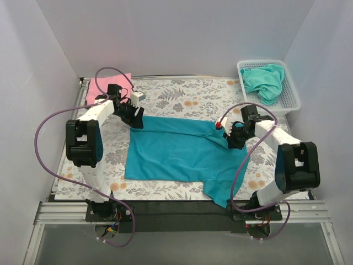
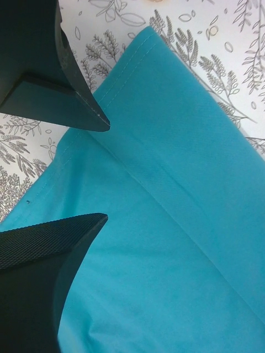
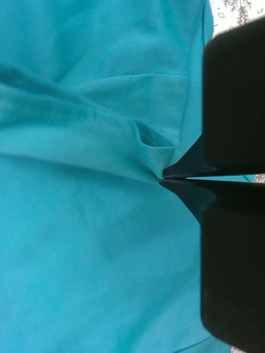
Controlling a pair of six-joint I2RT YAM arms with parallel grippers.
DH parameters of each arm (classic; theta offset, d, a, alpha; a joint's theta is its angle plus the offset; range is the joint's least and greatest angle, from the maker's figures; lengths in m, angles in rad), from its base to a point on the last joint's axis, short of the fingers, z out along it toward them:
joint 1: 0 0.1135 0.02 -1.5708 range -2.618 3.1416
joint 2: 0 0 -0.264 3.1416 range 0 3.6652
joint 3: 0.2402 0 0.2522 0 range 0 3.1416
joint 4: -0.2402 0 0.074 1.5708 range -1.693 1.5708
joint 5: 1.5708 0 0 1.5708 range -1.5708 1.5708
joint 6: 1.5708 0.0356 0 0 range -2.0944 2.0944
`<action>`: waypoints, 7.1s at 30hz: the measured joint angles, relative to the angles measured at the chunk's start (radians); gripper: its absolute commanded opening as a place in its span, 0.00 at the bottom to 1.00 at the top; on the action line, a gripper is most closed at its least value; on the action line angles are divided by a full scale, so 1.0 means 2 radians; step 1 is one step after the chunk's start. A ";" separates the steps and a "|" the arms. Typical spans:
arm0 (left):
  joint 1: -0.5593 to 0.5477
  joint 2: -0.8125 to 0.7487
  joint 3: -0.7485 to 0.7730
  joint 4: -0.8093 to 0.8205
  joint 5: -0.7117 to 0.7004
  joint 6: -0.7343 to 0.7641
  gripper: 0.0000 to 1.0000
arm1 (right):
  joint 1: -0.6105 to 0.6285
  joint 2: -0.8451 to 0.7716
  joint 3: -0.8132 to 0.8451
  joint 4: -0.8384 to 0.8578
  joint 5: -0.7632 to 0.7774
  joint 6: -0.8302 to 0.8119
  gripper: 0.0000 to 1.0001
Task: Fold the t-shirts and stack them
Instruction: Fold the tshirt
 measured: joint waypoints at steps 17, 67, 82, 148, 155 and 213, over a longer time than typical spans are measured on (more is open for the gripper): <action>0.000 -0.014 -0.024 0.003 0.000 -0.004 0.57 | 0.050 0.006 0.098 -0.009 -0.004 0.059 0.45; 0.000 -0.014 -0.015 0.012 0.000 -0.010 0.56 | 0.047 0.145 0.205 -0.065 0.016 0.140 0.41; 0.000 -0.014 -0.010 0.012 0.000 -0.006 0.56 | 0.051 0.170 0.188 -0.064 0.025 0.101 0.38; -0.025 0.076 0.026 0.057 -0.143 -0.177 0.29 | 0.046 0.252 0.267 -0.018 0.279 0.165 0.15; -0.025 0.131 0.111 0.045 -0.156 -0.186 0.29 | 0.047 0.333 0.378 0.020 0.347 0.163 0.19; -0.065 -0.183 -0.290 -0.007 -0.066 0.099 0.42 | 0.037 0.005 -0.041 -0.033 0.111 0.015 0.41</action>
